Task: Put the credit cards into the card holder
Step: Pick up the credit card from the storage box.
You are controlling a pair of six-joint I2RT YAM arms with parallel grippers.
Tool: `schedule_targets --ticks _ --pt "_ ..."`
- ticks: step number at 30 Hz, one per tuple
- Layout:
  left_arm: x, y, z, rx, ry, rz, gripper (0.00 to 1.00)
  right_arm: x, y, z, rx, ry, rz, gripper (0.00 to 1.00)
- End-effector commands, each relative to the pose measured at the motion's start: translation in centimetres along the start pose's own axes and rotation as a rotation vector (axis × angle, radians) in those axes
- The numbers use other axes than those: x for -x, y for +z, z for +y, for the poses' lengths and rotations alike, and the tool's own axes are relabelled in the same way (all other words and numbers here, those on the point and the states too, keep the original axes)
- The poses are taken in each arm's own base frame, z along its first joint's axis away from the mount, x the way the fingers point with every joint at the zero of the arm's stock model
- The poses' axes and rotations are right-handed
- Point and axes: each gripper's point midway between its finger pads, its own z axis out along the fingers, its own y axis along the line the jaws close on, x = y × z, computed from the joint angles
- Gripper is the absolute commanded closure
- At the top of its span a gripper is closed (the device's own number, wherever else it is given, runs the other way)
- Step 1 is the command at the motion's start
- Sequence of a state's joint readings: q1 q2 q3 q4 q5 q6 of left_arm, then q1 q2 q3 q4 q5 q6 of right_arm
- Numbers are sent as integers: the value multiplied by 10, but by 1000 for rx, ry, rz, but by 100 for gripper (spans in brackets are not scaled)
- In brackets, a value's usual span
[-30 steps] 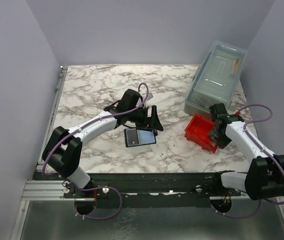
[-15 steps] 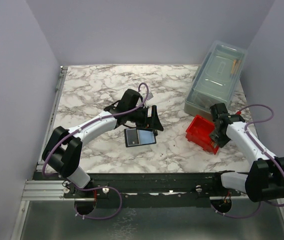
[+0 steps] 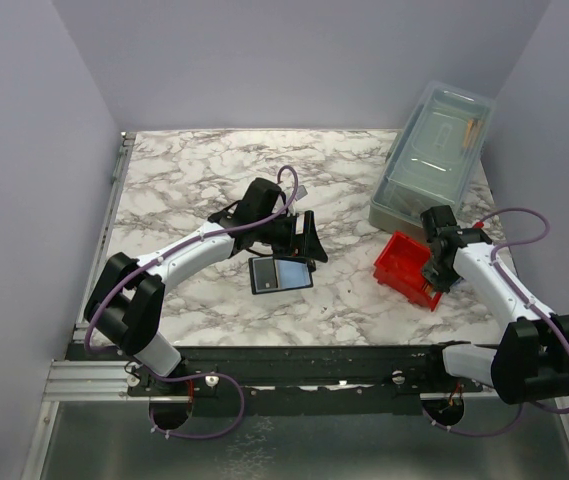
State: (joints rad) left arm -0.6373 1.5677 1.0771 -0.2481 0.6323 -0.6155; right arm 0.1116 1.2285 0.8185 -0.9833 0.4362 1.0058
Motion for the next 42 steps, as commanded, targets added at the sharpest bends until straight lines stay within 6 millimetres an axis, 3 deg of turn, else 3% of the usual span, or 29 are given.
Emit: schedule_targets --ticks 1,10,26,29,33,38,42 --pt "-4 3 -3 -27 20 17 18 5 -2 -2 -13 16 -14 78" --pt "-4 3 -3 -27 24 17 19 8 -5 2 5 22 -26 100" --pt "-4 4 0 -19 23 18 18 35 -35 6 136 83 -142 100" --pt "-3 3 -2 -23 38 14 18 53 -61 23 288 32 -212 100" --pt "-3 3 -10 -66 44 36 16 69 -119 64 651 -136 -320 100" --pt "-1 -4 -34 -176 62 73 14 42 -187 115 1126 -349 -284 100" --pt "9 -22 -52 -256 51 44 12 9 -233 140 1477 -417 -147 100"
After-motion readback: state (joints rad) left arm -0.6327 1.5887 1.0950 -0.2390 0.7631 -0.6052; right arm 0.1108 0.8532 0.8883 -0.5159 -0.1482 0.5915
